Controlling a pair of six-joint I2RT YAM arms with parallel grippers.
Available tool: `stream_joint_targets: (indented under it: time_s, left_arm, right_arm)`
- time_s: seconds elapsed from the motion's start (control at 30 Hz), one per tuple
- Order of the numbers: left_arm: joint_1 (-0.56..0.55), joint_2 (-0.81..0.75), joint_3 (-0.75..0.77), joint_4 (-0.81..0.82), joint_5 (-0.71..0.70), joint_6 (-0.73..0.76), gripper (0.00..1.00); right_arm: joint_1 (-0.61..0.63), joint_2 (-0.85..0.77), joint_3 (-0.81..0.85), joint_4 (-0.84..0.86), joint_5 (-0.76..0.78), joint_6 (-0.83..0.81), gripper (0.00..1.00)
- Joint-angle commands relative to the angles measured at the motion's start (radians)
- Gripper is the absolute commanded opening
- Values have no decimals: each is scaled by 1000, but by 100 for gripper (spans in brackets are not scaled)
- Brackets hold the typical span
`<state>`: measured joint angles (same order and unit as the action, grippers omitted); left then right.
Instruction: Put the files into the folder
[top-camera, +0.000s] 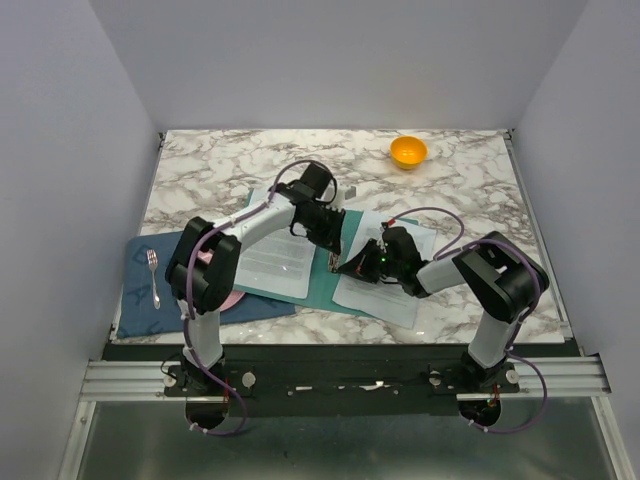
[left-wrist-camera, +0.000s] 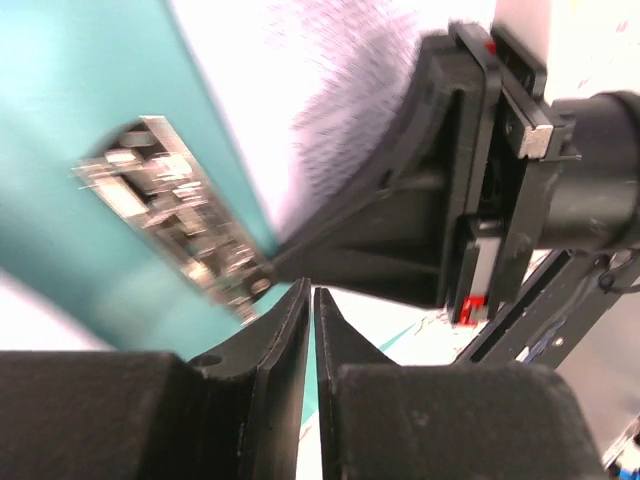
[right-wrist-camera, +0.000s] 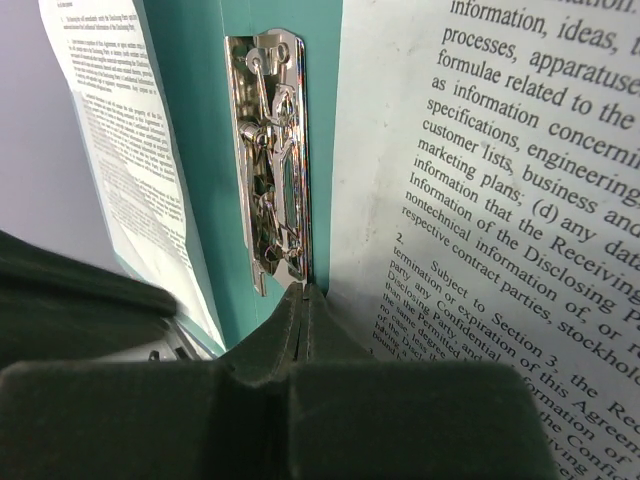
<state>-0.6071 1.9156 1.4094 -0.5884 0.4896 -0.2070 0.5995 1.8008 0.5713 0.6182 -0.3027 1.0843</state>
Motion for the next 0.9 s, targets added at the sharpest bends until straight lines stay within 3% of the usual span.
stream_joint_targets:
  time_s: [0.0, 0.1, 0.33, 0.47, 0.87]
  left_arm:
    - [102, -99, 36, -71, 11, 41, 21]
    - [109, -121, -33, -47, -39, 60, 21]
    - [66, -81, -147, 19, -11, 23, 23]
    - [26, -64, -141, 33, -28, 15, 28]
    - [6, -12, -116, 53, -112, 11, 27]
  right_arm:
    - [14, 66, -57, -282, 91, -69, 0]
    - [14, 60, -53, -288, 94, -72, 0]
    - [14, 54, -54, -293, 96, -73, 0]
    - [13, 55, -54, -291, 97, -72, 0]
    - [14, 63, -60, -273, 91, -66, 0]
